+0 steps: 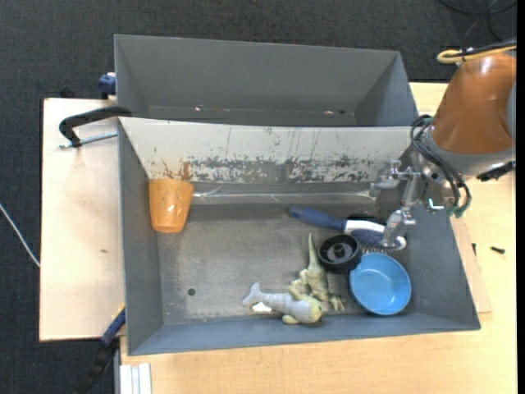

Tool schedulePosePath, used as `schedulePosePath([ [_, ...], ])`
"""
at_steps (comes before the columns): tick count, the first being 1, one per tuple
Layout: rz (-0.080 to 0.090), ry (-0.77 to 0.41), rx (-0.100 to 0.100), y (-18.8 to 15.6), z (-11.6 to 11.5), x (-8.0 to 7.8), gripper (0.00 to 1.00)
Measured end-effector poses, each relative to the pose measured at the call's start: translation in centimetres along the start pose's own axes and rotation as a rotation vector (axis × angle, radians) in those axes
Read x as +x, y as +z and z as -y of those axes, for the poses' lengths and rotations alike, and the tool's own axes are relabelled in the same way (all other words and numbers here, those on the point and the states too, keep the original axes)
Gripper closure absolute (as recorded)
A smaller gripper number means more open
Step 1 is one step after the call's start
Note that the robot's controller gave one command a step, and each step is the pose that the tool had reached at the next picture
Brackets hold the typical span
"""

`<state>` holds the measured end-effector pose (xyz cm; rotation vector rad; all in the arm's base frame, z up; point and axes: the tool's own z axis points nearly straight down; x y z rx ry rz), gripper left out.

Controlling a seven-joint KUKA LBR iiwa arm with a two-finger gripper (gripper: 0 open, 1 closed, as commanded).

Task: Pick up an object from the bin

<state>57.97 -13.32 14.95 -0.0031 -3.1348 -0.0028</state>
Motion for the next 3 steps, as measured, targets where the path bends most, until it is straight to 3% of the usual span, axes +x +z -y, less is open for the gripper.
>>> schedulePosePath([
  [1, 0.001, -0.198, -0.002, 7.1, -0.4, -0.6, 0.0],
  [2, 0.011, -0.197, 0.002, 6.8, -0.2, -0.9, 1.0],
  [3, 0.021, -0.356, 0.006, -8.6, -3.7, -0.6, 1.0],
])
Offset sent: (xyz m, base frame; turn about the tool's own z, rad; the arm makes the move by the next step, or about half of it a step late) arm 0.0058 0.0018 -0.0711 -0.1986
